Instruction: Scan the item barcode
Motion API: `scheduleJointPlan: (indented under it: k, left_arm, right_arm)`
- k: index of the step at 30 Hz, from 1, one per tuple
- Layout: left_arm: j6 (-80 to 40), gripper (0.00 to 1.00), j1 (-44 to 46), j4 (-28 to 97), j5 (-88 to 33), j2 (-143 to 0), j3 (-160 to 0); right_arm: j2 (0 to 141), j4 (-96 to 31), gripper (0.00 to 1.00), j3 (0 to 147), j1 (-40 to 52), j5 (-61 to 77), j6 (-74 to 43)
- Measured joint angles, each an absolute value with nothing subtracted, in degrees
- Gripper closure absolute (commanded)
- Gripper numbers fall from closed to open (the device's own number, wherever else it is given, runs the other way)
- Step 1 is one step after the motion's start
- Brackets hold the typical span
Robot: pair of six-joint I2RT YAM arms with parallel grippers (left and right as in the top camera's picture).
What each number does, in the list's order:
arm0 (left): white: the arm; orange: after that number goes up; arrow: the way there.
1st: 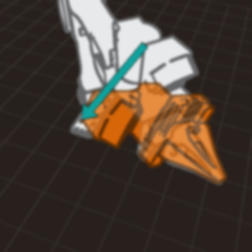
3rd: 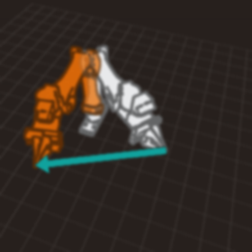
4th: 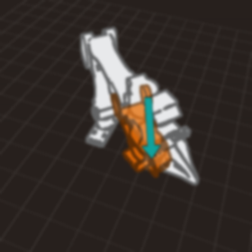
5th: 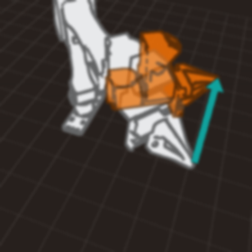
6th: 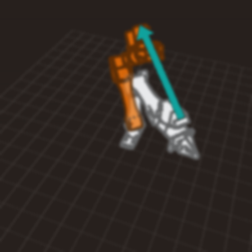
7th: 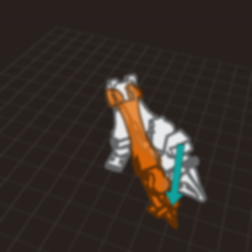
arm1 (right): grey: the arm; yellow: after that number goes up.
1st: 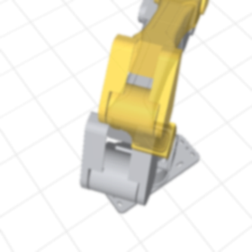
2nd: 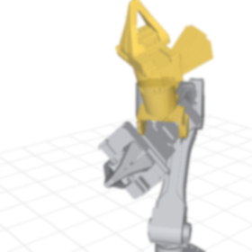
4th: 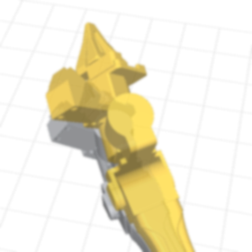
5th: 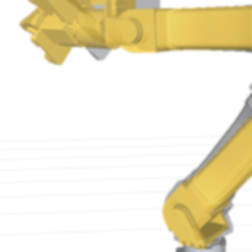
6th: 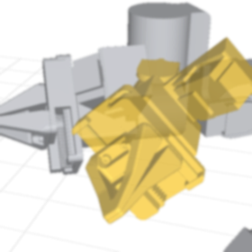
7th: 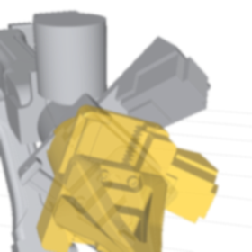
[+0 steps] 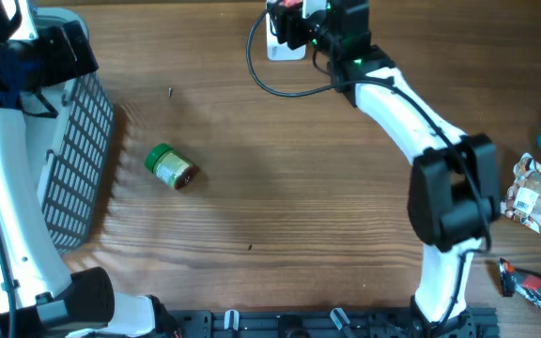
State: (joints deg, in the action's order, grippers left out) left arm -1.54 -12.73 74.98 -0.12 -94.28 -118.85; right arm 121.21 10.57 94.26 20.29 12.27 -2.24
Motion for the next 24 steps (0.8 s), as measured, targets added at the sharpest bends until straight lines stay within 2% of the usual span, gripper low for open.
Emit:
scheduleJointPlan:
  k: [4,9,16,24]
  left_arm:
    - [-1.54,0.00,-12.73,75.00,-0.12,-94.28,-118.85]
    - [-1.54,0.00,-12.73,75.02,-0.12,-94.28,-118.85]
    - [-1.54,0.00,-12.73,75.02,-0.12,-94.28,-118.85]
    - [-1.54,0.00,-12.73,75.02,-0.12,-94.28,-118.85]
  right_arm:
    - [126.78,23.22,0.28,94.19,20.29,9.47,-2.07]
    - [129.99,31.88,0.29,94.24,20.29,6.76,-1.37]
    - [136.90,39.09,0.28,94.24,20.45,4.54,4.21]
    - [140.51,43.55,0.28,94.32,21.23,2.70,5.32]
